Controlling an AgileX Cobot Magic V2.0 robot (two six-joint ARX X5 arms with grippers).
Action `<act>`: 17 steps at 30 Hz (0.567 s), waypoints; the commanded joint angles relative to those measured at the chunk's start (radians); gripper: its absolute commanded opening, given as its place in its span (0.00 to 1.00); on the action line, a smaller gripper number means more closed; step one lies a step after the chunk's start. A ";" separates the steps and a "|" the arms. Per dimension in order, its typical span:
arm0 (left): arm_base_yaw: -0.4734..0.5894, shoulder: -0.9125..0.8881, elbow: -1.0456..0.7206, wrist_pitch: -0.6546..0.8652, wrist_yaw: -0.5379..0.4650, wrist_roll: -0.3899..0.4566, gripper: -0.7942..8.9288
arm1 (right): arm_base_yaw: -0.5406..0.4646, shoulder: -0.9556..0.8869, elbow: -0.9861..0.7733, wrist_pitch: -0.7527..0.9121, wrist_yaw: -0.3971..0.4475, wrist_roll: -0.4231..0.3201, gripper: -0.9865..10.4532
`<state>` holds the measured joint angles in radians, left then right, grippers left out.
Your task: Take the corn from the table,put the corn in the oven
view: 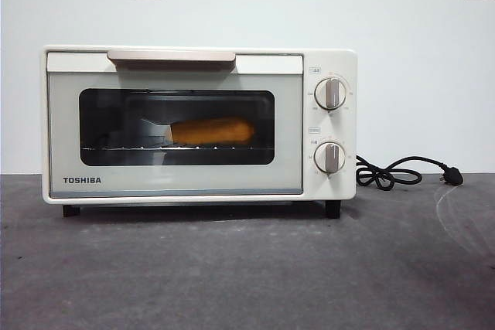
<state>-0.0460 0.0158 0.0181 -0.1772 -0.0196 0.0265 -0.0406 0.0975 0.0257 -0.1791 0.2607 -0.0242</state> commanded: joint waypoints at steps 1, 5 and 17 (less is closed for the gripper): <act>0.003 0.000 -0.007 0.012 0.000 0.011 0.08 | -0.002 -0.027 -0.010 -0.001 -0.039 -0.009 0.09; 0.003 0.000 -0.007 0.012 0.001 0.011 0.08 | -0.002 -0.071 -0.010 -0.003 -0.097 0.012 0.09; 0.003 0.000 -0.007 0.012 0.001 0.011 0.08 | -0.002 -0.090 -0.010 -0.008 -0.164 0.070 0.09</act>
<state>-0.0460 0.0158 0.0181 -0.1738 -0.0193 0.0265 -0.0406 0.0109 0.0257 -0.1905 0.0986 0.0307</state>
